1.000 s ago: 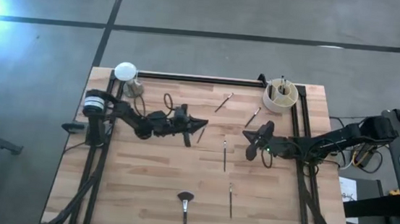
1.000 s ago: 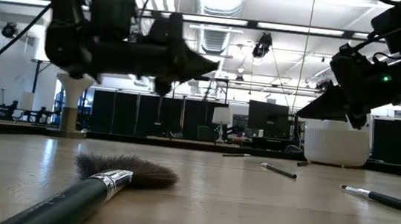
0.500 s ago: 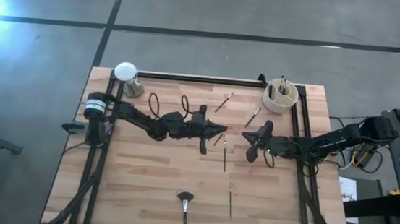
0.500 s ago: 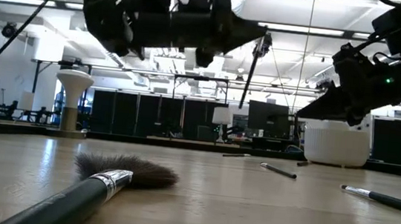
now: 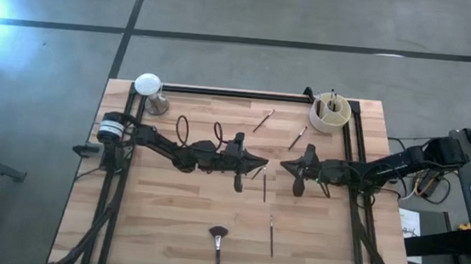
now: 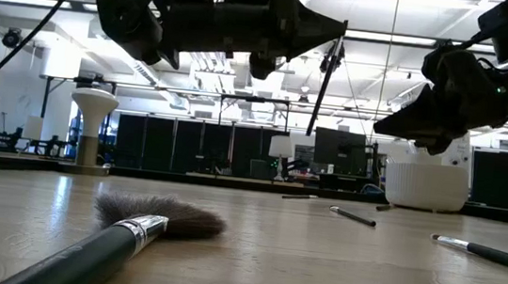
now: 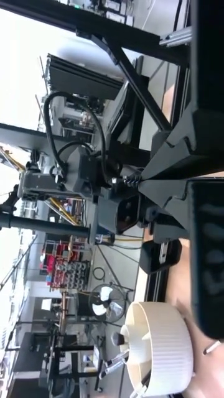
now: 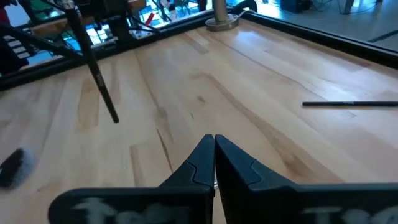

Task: Pick & Place Makeup Brushes
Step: Put the black lash brow brush into the white makeup holder

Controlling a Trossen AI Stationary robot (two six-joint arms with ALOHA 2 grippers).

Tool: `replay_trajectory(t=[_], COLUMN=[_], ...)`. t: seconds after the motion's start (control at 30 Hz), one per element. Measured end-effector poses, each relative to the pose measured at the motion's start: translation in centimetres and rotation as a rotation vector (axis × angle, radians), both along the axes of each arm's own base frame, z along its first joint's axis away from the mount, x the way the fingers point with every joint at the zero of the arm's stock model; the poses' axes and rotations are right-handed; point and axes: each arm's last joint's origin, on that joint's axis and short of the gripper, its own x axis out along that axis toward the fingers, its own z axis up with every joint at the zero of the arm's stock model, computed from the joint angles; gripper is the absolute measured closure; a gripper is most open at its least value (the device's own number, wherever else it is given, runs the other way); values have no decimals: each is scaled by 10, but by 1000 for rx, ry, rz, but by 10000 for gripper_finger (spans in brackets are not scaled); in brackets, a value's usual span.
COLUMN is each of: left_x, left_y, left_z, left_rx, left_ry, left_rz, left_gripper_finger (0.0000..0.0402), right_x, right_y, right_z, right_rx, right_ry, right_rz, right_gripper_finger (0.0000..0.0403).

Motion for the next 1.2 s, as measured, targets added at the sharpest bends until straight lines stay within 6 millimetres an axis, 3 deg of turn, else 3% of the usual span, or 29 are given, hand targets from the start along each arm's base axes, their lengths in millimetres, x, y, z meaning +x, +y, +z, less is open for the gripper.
replay_trajectory(t=[0.27, 0.53, 0.83, 1.0, 1.2], left_x=[0, -3, -35, -55, -60], left_y=[0, 2, 20, 35, 44], left_z=[0, -6, -29, -39, -41], left_rx=[0, 27, 31, 15, 15], left_ry=[5, 19, -37, -70, -74], left_rz=[1, 11, 37, 40, 10], left_gripper_finger=[401, 401, 402, 401, 401], right_x=[1, 4, 14, 34, 75], right_y=[0, 0, 1, 2, -2], right_z=[1, 5, 15, 21, 26], right_rx=[4, 30, 33, 0, -4], right_ry=[-1, -21, -50, -27, 1], right_rz=[-1, -9, -9, -10, -14], right_gripper_finger=[390, 345, 288, 258, 215])
